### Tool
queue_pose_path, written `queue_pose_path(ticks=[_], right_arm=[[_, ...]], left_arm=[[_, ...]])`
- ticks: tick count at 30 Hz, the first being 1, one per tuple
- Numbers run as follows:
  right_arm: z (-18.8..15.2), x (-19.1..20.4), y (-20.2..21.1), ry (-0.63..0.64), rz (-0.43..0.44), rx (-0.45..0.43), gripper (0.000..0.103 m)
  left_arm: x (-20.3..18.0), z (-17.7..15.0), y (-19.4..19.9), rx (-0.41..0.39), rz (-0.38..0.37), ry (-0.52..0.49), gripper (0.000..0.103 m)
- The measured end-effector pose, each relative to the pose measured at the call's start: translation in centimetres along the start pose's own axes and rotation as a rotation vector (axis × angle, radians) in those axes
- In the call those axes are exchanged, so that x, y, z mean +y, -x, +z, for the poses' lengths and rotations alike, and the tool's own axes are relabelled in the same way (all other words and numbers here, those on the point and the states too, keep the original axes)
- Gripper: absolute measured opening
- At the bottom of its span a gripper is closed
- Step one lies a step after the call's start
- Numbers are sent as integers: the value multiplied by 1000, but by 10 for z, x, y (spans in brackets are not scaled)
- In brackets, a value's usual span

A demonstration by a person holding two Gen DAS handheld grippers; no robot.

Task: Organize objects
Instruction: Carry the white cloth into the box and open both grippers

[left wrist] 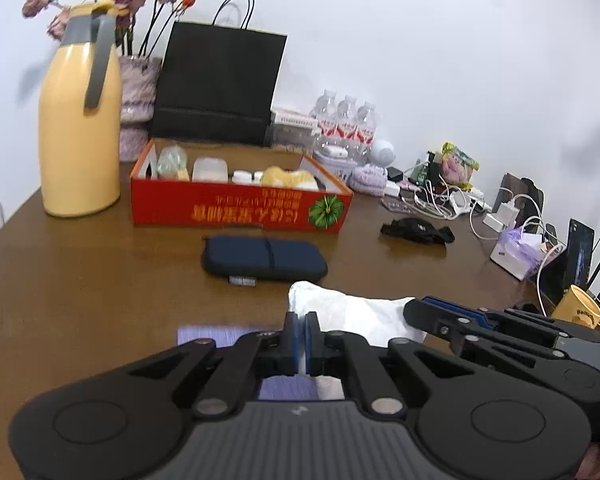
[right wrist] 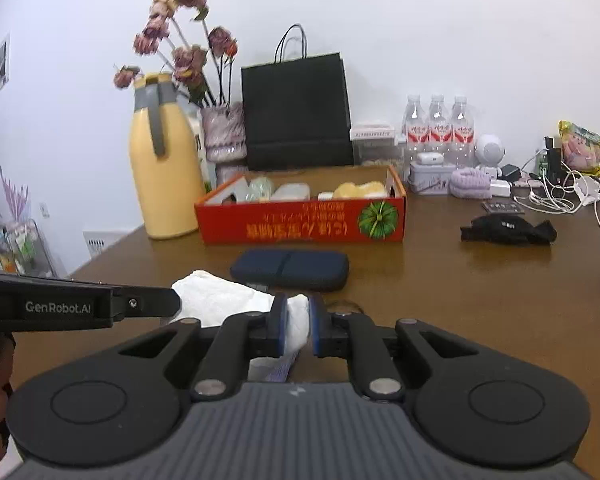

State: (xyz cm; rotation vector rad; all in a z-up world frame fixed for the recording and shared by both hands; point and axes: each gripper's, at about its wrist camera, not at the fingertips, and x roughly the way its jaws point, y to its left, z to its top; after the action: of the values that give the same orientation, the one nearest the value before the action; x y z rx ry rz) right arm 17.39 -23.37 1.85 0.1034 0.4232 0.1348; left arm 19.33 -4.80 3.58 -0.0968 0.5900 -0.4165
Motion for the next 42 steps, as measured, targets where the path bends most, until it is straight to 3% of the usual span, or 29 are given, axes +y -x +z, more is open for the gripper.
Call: queue_pose_path(ticks=[7,13,17,21,24,27,29,31,34,35,39,42], right_arm=[[55,-10,-26,28,47,-89,12],[118,-24,-81,39,96,-127,12],[164,-46,-143,8,115,-89,11],[192,-59,-217,13,87,-10,11],[192,-63,-272,11,78,95,11],[174,-68,-308,11,45,177,11],[158,-73,-322,-1,33,217,14],[147,-77,-331,-16,23,257,20],[140,-81,-325,-28,30,243,47],[141,-80,-316,-25,29,218,49],[160,-70,-272,9,27,132,53],[177,-59,-221,58,4,30,69]], left_arm=[[8,57,-17,-102,-5,-32,1],[24,127,-57,-151,-5,-55,1],[38,183,-108,-121,7,-47,1],[52,220,-168,-81,76,-54,1],[67,224,-215,-11,110,-31,1],[83,207,-250,75,119,2,1],[88,191,-267,129,107,-26,4],[89,175,-278,176,104,-55,12],[88,163,-275,178,65,-88,23],[87,163,-269,164,61,-90,33],[72,180,-224,33,77,-133,51],[58,195,-169,-88,74,-182,60]])
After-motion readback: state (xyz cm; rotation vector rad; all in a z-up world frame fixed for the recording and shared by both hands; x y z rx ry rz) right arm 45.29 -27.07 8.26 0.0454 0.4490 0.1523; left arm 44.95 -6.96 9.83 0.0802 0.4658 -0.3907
